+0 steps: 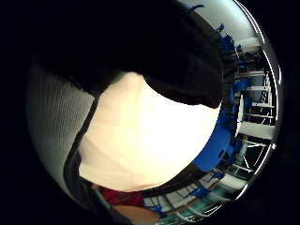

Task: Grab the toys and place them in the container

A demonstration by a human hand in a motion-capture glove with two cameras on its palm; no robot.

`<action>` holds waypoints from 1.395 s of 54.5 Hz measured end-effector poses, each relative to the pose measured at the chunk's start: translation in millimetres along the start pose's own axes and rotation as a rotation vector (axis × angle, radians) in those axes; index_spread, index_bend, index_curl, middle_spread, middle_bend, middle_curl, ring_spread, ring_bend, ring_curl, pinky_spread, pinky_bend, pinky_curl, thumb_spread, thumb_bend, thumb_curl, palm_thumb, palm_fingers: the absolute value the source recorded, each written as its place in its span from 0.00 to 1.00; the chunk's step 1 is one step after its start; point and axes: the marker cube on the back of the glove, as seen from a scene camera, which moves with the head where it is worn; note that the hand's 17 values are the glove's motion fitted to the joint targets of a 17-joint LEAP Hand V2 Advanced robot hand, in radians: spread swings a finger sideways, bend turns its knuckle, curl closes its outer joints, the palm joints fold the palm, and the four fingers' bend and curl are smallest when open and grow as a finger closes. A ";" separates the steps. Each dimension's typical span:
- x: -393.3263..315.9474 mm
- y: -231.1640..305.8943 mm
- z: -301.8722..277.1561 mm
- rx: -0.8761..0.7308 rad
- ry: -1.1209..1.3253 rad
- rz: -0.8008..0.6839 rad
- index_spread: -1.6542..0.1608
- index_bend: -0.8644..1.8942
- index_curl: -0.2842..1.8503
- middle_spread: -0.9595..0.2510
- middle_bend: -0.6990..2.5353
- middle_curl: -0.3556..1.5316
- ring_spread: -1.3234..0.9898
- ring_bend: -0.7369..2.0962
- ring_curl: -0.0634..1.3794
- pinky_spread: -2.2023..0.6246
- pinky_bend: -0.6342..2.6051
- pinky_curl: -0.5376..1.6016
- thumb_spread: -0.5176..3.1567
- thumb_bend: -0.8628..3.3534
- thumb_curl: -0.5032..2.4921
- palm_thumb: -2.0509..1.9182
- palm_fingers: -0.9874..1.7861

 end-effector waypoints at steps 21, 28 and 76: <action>37.5 -48.3 52.3 -0.057 0.072 0.056 0.70 0.36 0.26 0.71 0.25 0.31 0.60 0.32 0.21 0.83 0.55 0.42 0.45 0.20 0.25 0.51 0.28; 33.6 -61.5 68.6 -0.070 0.071 0.042 0.70 0.37 0.26 0.72 0.25 0.30 0.60 0.32 0.21 0.83 0.55 0.41 0.45 0.20 0.25 0.51 0.29; 32.1 -71.1 63.6 0.040 0.102 0.081 0.69 0.46 0.34 0.59 0.33 0.27 0.40 0.64 0.37 0.63 0.55 0.41 0.43 0.26 0.36 0.68 0.67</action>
